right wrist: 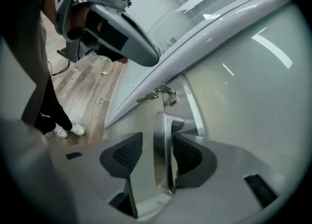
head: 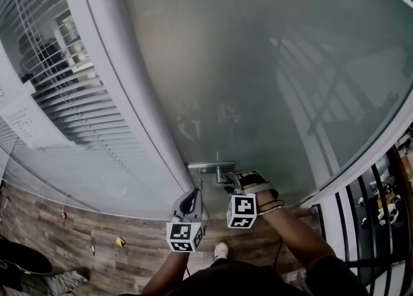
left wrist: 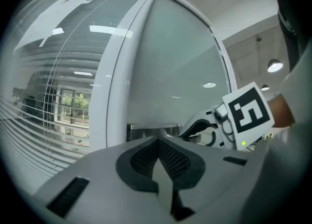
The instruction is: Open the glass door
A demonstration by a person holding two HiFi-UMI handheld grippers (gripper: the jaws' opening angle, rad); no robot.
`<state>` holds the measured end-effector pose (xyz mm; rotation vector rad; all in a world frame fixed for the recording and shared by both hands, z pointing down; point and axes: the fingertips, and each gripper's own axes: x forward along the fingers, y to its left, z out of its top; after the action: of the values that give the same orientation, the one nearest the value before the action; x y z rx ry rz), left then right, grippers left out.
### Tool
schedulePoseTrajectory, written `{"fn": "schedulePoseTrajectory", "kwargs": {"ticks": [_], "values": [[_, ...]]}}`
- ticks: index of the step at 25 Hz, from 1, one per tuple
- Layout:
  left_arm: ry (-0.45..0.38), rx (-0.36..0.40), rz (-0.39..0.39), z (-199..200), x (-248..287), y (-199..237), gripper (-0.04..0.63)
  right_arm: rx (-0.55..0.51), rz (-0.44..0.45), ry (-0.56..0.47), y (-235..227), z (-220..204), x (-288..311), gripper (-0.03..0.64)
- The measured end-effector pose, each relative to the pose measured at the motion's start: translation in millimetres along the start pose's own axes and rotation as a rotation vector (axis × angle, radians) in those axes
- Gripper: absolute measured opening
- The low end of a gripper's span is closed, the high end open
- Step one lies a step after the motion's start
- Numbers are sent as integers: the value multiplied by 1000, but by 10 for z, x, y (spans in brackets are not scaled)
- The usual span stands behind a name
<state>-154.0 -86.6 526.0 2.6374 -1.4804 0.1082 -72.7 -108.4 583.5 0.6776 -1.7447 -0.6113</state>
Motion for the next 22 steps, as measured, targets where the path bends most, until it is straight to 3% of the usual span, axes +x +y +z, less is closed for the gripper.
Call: {"fn": "schedulePoseTrajectory", "kwargs": {"ticks": [6, 9, 12, 22], "values": [[15, -4, 5, -115, 30, 75, 2, -61, 126, 36, 98, -75, 230, 198], [23, -5, 3, -152, 44, 51, 2, -76, 185, 44, 166, -136, 277, 156], [26, 10, 2, -215, 12, 88, 2, -38, 183, 24, 157, -98, 290, 33], [28, 24, 9, -240, 96, 160, 2, 37, 192, -127, 94, 13, 251, 15]]}}
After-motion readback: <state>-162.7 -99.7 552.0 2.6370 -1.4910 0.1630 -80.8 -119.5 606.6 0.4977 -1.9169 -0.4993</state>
